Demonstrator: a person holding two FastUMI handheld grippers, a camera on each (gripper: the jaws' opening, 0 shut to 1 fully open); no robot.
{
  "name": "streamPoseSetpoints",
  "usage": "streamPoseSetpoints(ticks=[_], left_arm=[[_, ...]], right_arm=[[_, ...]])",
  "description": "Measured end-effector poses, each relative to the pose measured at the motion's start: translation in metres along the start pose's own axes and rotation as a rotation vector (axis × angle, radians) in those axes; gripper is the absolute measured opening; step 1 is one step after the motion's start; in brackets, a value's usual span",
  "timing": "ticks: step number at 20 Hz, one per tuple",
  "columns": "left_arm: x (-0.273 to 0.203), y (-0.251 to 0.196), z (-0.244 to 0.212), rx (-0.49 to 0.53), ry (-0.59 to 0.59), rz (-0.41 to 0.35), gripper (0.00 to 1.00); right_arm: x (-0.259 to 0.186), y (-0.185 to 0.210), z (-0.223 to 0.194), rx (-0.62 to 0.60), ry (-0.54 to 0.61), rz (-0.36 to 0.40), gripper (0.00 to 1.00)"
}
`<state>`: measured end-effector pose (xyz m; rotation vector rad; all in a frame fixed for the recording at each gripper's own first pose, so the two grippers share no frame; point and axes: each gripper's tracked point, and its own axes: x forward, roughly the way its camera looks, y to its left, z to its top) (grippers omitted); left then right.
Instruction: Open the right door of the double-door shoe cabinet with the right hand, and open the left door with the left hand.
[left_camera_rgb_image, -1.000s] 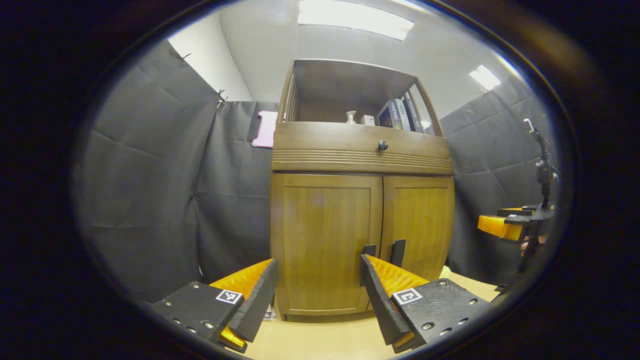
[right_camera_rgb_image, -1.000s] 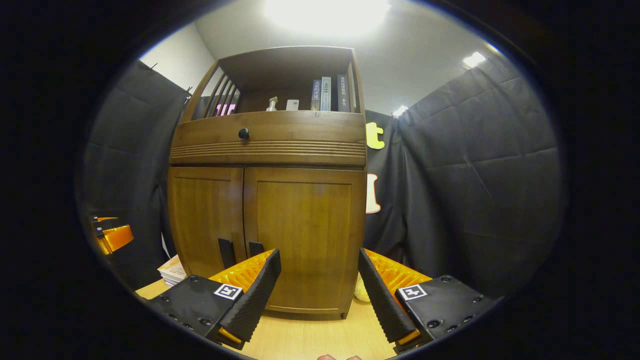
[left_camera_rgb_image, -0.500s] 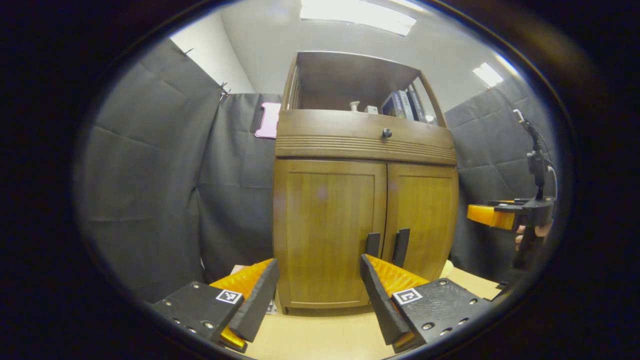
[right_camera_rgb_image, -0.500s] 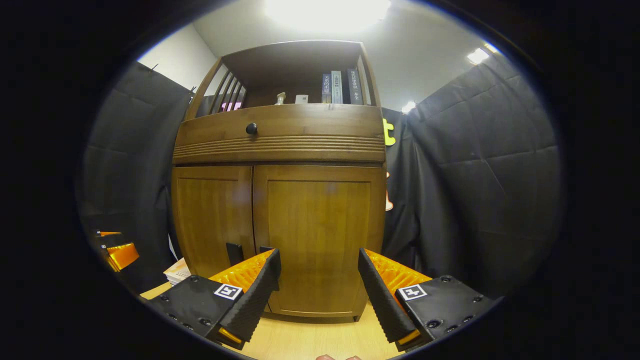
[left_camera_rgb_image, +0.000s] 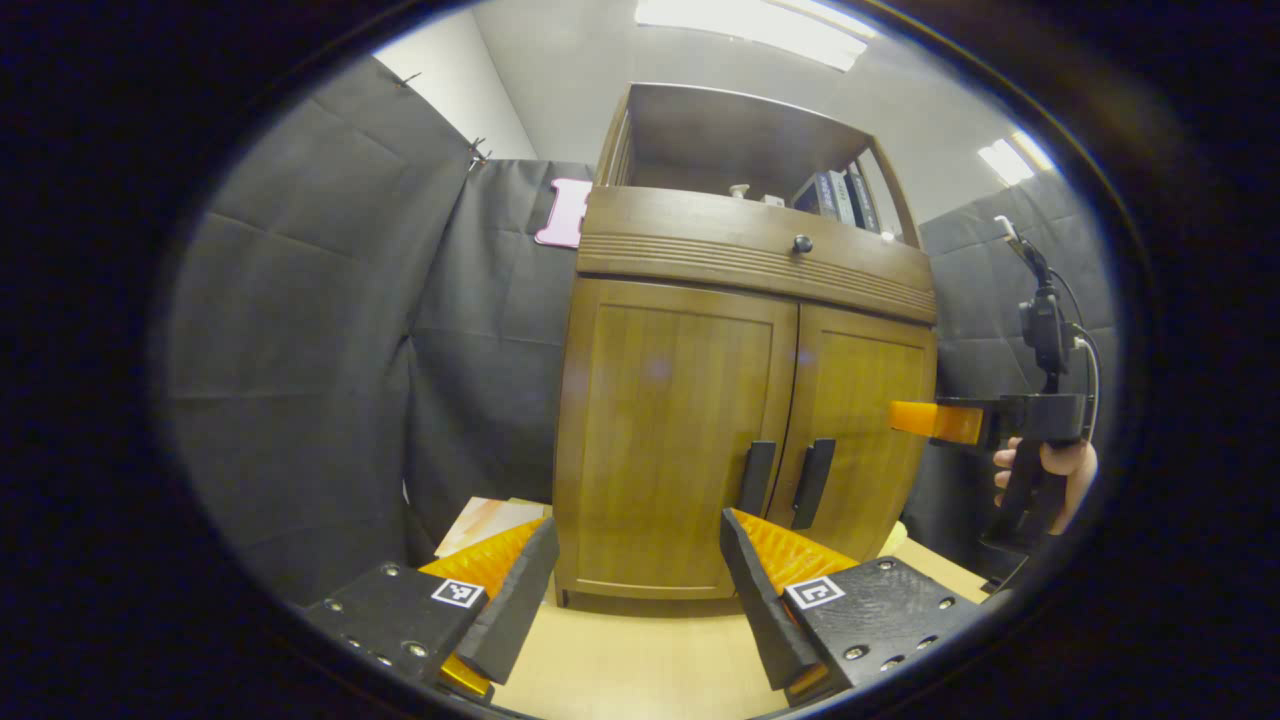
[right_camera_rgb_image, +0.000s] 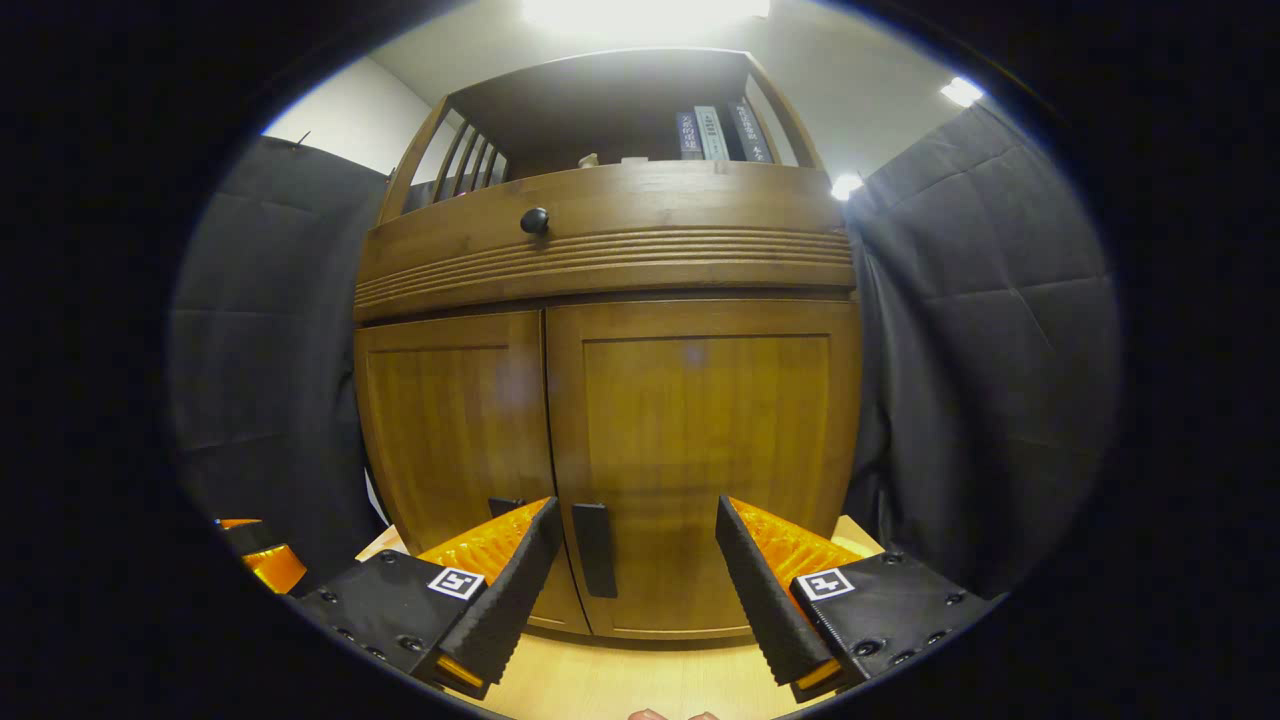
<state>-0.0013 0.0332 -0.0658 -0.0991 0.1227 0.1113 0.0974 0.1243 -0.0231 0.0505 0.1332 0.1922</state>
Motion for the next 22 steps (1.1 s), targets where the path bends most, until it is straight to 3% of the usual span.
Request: streamPoseSetpoints(ticks=[4,10,18,21,22], left_arm=[[-0.003,0.013,-0.005,0.015,0.021,0.029,0.9],[0.0,0.029,-0.023,-0.008,0.051,0.066,0.9],[0.006,0.034,-0.053,-0.05,0.114,0.065,0.9],[0.005,0.033,-0.054,-0.057,0.123,0.062,0.9],[0.005,0.034,-0.052,-0.054,0.123,0.061,0.9]], right_arm=[[0.027,0.015,-0.009,-0.015,0.018,0.023,0.97],[0.065,0.018,-0.034,-0.029,0.076,-0.001,0.98],[0.096,0.024,-0.063,-0.015,0.125,-0.025,0.98],[0.1,0.025,-0.072,-0.026,0.151,-0.042,0.92],[0.106,0.025,-0.074,-0.031,0.152,-0.046,0.82]])
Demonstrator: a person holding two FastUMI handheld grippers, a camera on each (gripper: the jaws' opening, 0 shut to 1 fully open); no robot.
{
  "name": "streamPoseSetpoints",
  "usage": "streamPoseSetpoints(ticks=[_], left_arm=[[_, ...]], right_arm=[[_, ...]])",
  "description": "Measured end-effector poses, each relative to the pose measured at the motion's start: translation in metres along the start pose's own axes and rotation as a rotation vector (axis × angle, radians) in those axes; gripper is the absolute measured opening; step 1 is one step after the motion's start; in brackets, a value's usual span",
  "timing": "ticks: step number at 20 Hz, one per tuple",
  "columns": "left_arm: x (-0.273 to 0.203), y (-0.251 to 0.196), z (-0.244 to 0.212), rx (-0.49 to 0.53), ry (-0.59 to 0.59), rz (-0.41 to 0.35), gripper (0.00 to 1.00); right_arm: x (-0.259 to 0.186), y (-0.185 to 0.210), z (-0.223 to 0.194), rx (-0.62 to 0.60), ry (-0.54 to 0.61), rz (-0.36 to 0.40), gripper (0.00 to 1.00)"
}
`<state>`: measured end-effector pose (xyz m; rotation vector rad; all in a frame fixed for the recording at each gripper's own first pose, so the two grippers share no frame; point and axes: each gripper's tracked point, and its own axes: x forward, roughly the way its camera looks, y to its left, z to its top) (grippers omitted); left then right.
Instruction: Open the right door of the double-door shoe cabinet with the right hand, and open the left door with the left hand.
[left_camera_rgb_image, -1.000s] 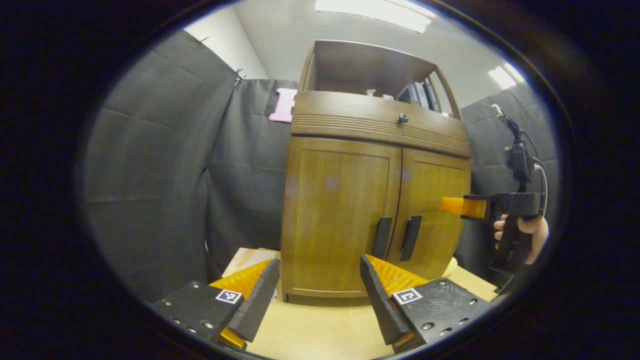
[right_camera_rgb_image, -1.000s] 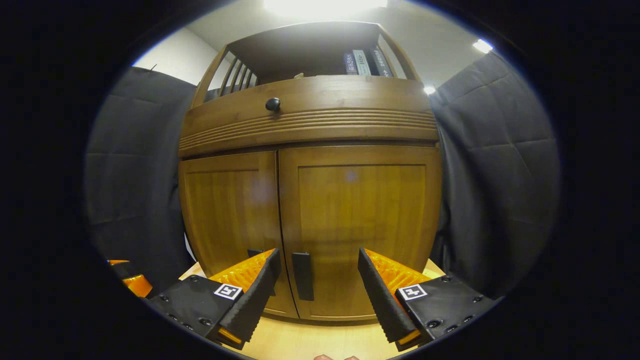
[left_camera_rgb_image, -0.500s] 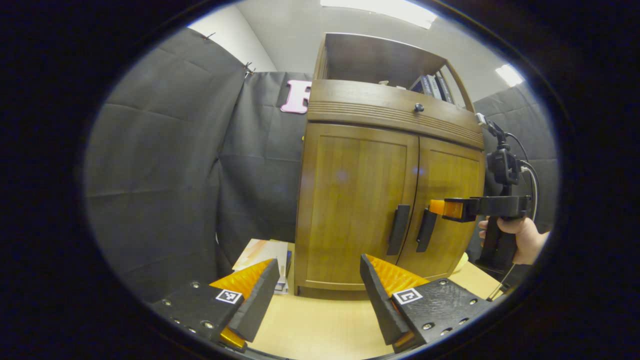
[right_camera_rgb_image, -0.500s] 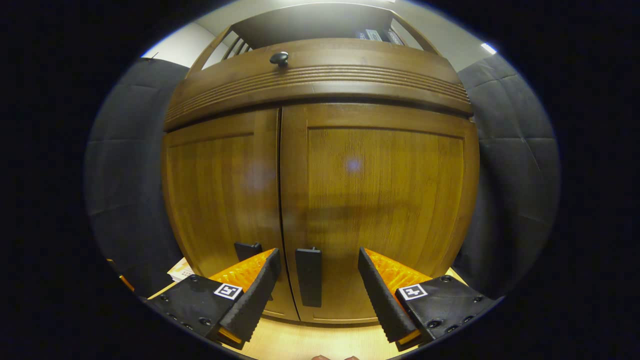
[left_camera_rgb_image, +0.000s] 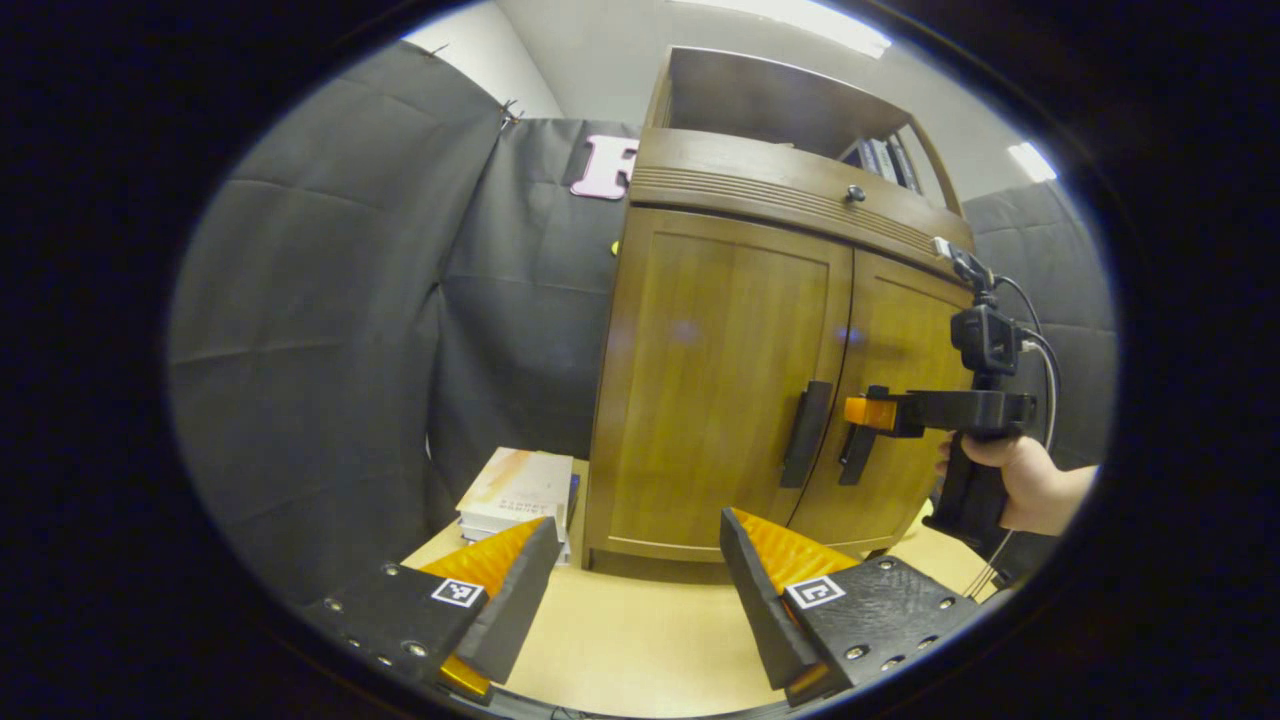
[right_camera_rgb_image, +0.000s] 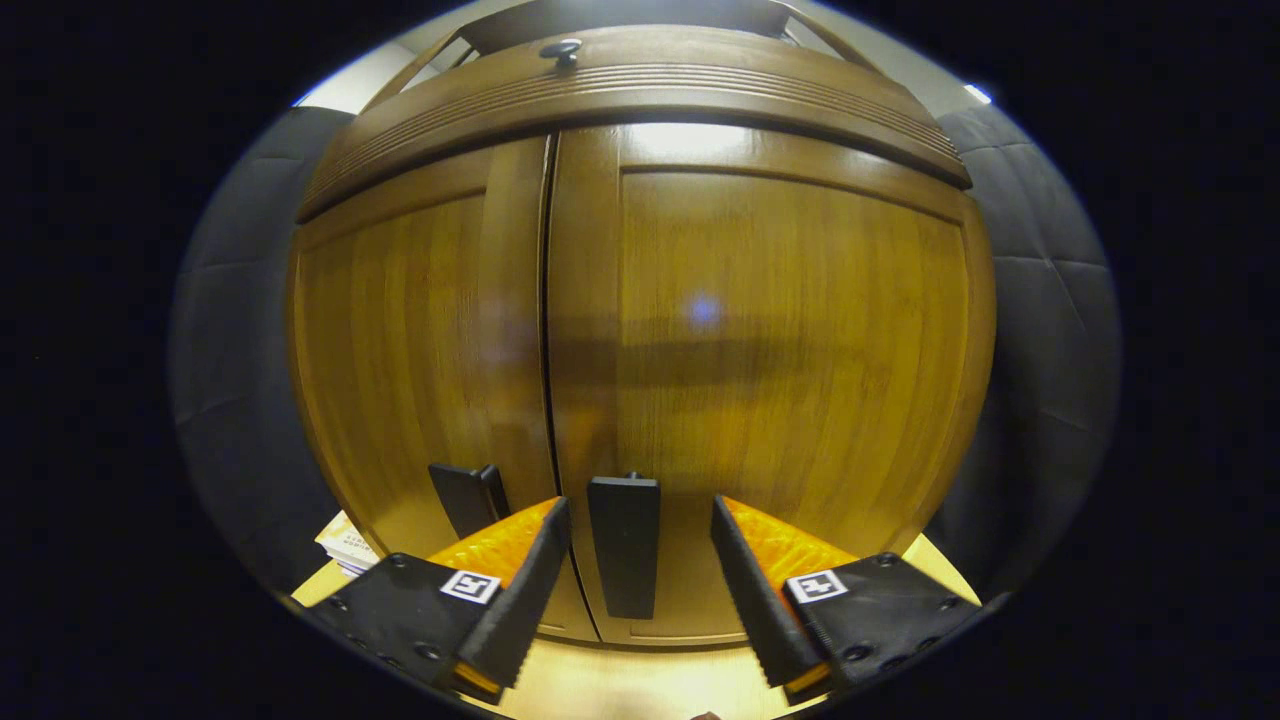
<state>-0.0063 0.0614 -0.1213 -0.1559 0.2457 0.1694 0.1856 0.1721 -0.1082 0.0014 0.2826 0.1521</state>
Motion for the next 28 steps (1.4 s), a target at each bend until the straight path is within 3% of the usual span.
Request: streamPoseSetpoints(ticks=[5,6,7,8,13,28], left_arm=[[0.0,-0.002,0.002,0.031,-0.008,-0.007,0.9],[0.0,-0.003,0.002,0.024,-0.008,-0.012,0.93],[-0.002,-0.003,0.003,0.013,-0.011,-0.021,0.9],[-0.002,-0.004,0.006,0.006,-0.015,-0.028,0.9],[0.0,-0.004,0.004,0.031,-0.033,-0.045,0.9],[0.009,-0.009,0.015,0.066,-0.067,-0.111,0.93]], right_arm=[[0.006,0.005,-0.001,0.001,0.025,-0.005,0.35],[0.008,0.005,-0.002,0.01,0.031,-0.003,0.35],[0.006,0.005,-0.003,0.028,0.036,-0.001,0.35],[0.01,0.006,-0.001,0.042,0.038,0.004,0.27],[0.007,0.006,-0.003,0.04,0.039,0.049,0.17],[-0.048,-0.003,-0.01,0.021,0.022,0.168,0.18]])
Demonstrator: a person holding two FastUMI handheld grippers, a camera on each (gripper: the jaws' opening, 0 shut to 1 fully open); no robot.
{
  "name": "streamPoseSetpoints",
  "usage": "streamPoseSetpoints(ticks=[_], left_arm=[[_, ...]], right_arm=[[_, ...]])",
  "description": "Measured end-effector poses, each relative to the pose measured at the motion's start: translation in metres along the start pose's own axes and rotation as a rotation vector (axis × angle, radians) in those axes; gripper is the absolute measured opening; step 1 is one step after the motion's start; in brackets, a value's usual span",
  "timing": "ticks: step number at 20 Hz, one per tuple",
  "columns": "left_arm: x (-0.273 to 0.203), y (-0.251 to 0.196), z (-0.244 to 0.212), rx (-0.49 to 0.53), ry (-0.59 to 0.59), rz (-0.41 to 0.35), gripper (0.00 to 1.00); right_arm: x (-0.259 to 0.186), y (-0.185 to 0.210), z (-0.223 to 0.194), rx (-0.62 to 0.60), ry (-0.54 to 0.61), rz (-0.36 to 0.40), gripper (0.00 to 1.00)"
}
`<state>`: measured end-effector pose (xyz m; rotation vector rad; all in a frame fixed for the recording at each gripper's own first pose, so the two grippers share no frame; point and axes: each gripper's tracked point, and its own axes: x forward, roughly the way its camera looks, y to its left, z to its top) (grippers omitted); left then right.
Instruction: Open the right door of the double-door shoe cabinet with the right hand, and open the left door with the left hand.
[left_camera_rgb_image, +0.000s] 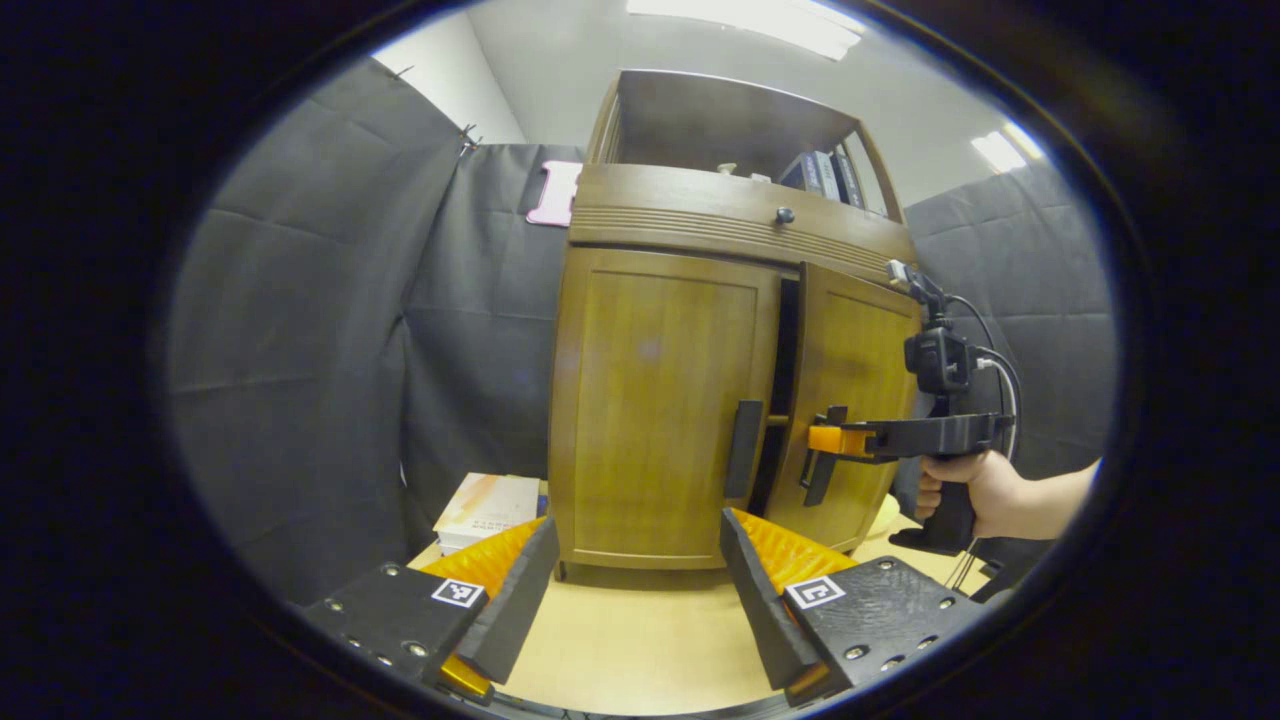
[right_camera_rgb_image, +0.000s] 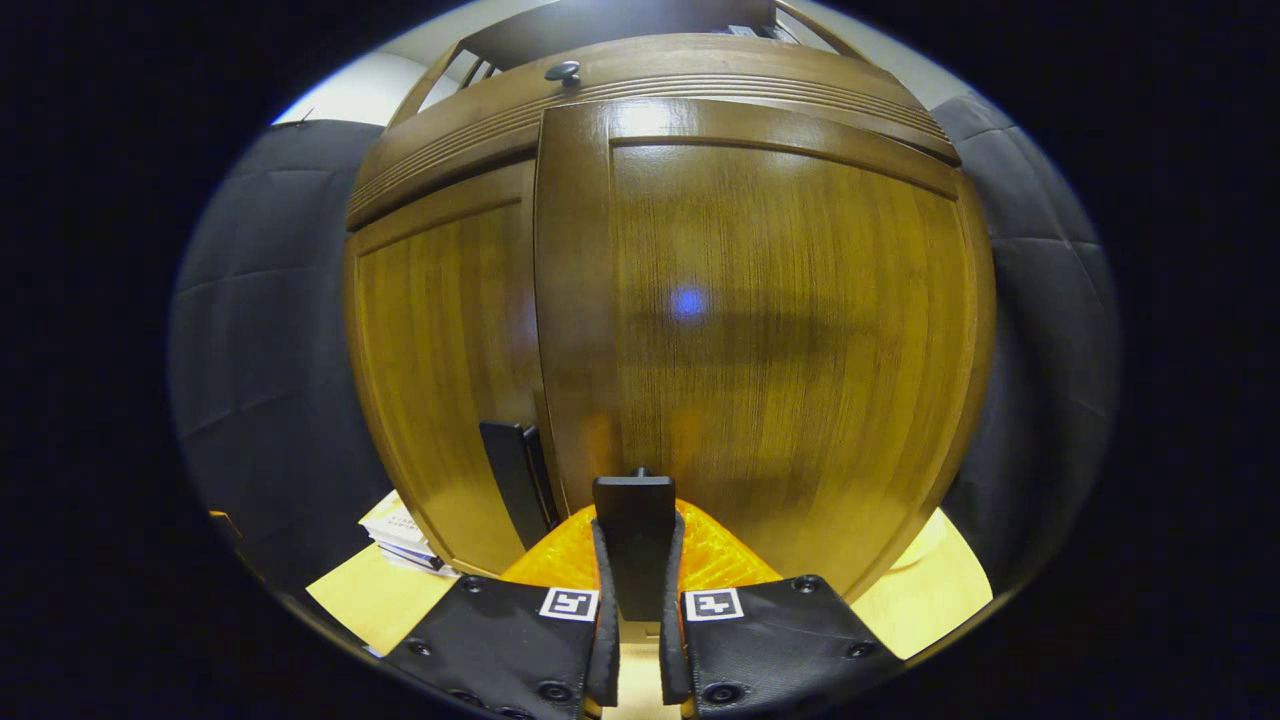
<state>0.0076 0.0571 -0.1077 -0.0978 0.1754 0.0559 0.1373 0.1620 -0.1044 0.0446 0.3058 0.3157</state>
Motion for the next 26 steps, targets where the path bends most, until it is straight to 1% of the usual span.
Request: streamPoseSetpoints(ticks=[1,3,6,13,20,22,23,24,25,26], left_arm=[[0.0,-0.001,-0.001,0.0,0.001,-0.004,0.9],[-0.001,-0.003,0.001,-0.008,0.003,-0.013,0.9],[-0.001,-0.003,0.003,-0.011,0.009,-0.031,0.9],[0.009,-0.004,0.007,0.021,-0.005,-0.067,0.9],[0.013,-0.013,0.007,0.03,-0.001,-0.099,0.9],[0.013,-0.017,0.004,0.034,0.001,-0.115,0.9],[0.013,-0.019,0.003,0.037,0.003,-0.121,0.93],[0.014,-0.022,0.002,0.039,0.006,-0.129,0.9],[0.015,-0.026,-0.004,0.041,0.009,-0.137,0.93],[0.015,-0.03,-0.007,0.042,0.013,-0.146,0.9]], right_arm=[[-0.003,0.0,0.0,-0.002,-0.004,0.011,0.17],[-0.011,-0.001,-0.001,-0.001,-0.007,0.035,0.18],[-0.023,-0.002,-0.003,-0.004,-0.006,0.057,0.17],[-0.053,-0.01,-0.01,0.006,-0.008,0.093,0.17],[-0.091,-0.03,-0.019,0.028,-0.007,0.082,0.18],[-0.102,-0.038,-0.021,0.045,-0.011,0.077,0.17],[-0.107,-0.043,-0.022,0.051,-0.015,0.072,0.17],[-0.111,-0.046,-0.023,0.055,-0.019,0.066,0.18],[-0.116,-0.05,-0.024,0.058,-0.021,0.058,0.18],[-0.123,-0.054,-0.027,0.063,-0.022,0.049,0.18]])
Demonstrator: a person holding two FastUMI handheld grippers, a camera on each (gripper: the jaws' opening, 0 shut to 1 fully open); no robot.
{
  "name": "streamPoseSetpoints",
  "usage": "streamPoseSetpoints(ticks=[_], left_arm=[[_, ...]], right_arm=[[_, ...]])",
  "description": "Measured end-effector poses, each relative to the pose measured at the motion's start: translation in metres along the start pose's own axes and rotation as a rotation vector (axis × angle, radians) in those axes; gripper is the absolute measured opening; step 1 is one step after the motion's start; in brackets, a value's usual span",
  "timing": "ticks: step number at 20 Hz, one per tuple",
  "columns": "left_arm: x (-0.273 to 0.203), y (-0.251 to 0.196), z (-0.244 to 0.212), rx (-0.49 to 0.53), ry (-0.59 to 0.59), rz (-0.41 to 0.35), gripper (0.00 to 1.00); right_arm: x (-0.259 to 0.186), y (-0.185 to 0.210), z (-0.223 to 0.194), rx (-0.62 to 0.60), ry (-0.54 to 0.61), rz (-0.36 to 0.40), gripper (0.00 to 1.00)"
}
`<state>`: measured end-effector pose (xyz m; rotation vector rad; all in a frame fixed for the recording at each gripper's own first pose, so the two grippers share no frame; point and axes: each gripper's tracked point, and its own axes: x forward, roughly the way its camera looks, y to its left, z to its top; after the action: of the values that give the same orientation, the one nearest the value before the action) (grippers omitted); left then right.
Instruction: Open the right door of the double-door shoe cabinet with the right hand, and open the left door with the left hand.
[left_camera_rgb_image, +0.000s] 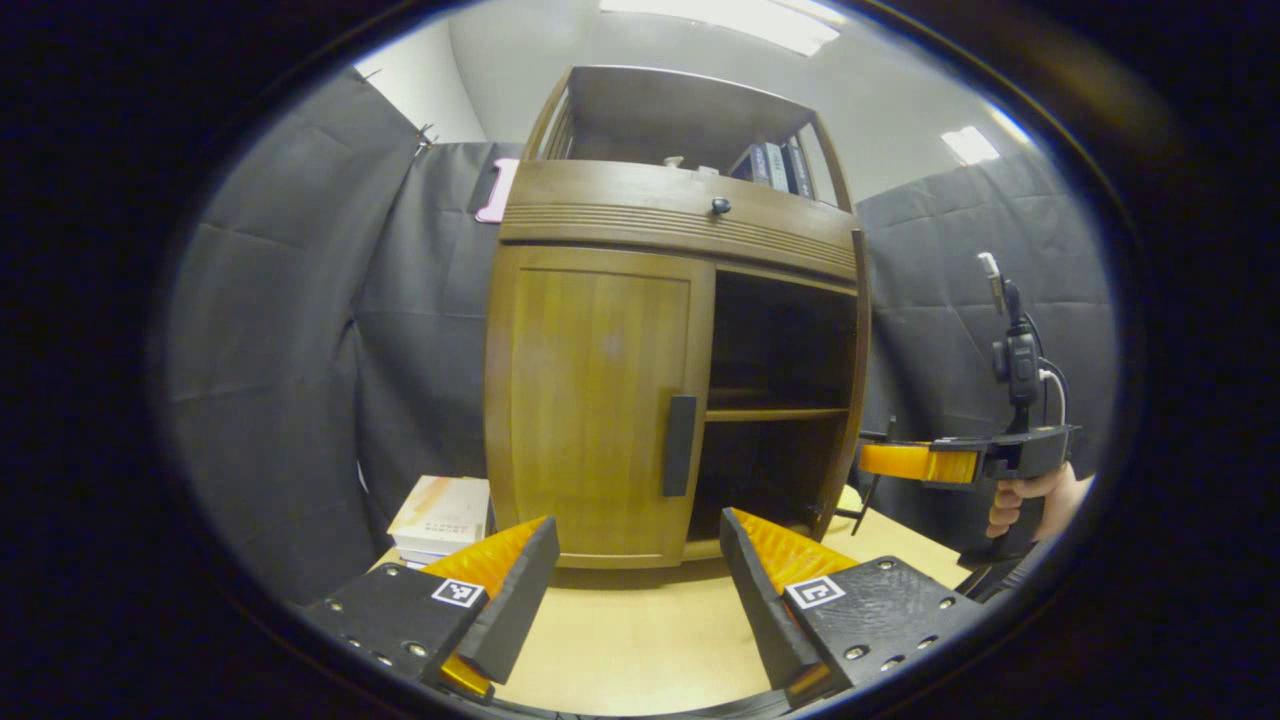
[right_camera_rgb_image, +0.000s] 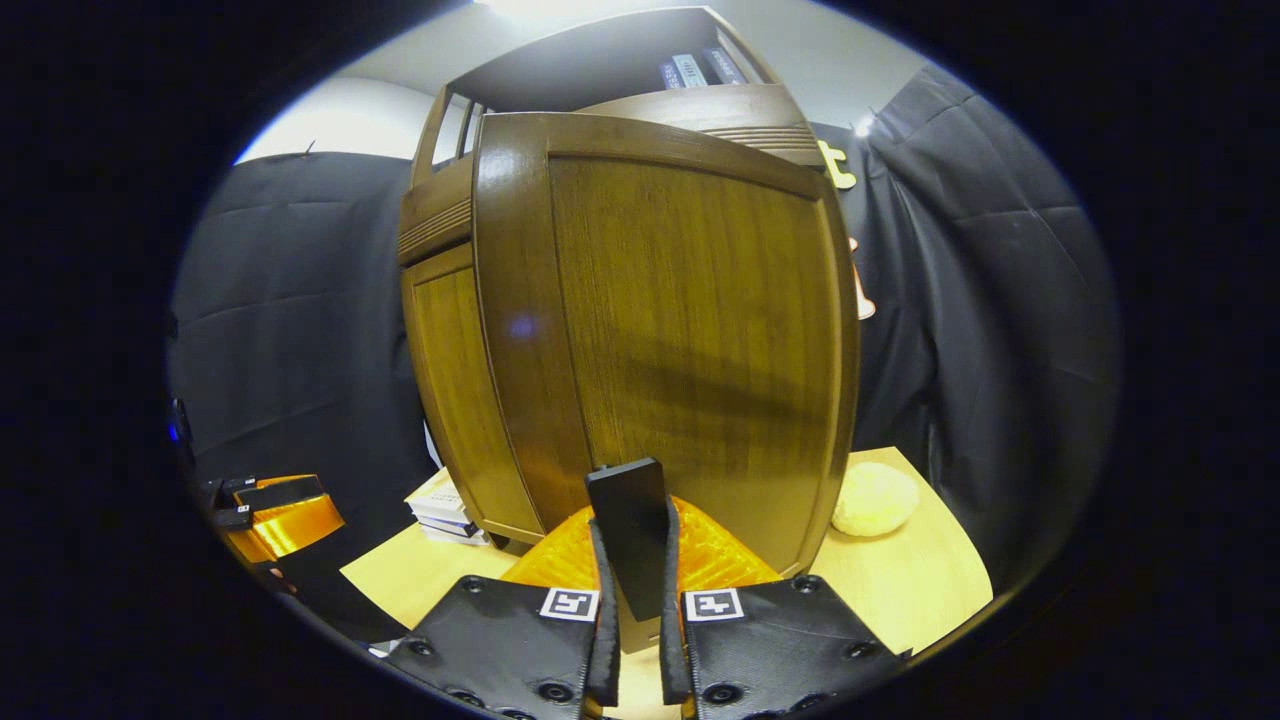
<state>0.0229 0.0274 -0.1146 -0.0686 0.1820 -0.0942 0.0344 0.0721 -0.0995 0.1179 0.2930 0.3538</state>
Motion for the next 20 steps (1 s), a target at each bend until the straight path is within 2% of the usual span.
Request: streamPoseSetpoints(ticks=[1,2,5,13,16,19,20], left_arm=[[-0.001,-0.004,-0.002,0.003,0.005,-0.009,0.93],[-0.003,-0.009,-0.003,0.006,0.009,-0.019,0.9],[-0.006,-0.018,-0.003,0.019,-0.003,-0.024,0.9],[-0.01,-0.033,-0.005,0.013,-0.001,-0.045,0.9],[-0.013,-0.051,-0.012,0.017,0.007,-0.041,0.9],[-0.017,-0.061,-0.011,0.024,0.017,-0.007,0.9],[-0.018,-0.068,-0.012,0.017,0.028,0.003,0.9]], right_arm=[[-0.006,-0.005,-0.001,0.006,-0.002,-0.01,0.18],[-0.012,-0.01,-0.003,0.014,-0.002,-0.022,0.18],[-0.027,-0.026,-0.01,0.05,-0.005,-0.056,0.17],[-0.065,-0.076,-0.013,0.023,-0.024,-0.149,0.15],[-0.078,-0.102,-0.013,0.054,-0.011,-0.151,0.15],[-0.092,-0.13,-0.014,0.076,-0.009,-0.149,0.14],[-0.096,-0.142,-0.016,0.064,-0.011,-0.155,0.17]])
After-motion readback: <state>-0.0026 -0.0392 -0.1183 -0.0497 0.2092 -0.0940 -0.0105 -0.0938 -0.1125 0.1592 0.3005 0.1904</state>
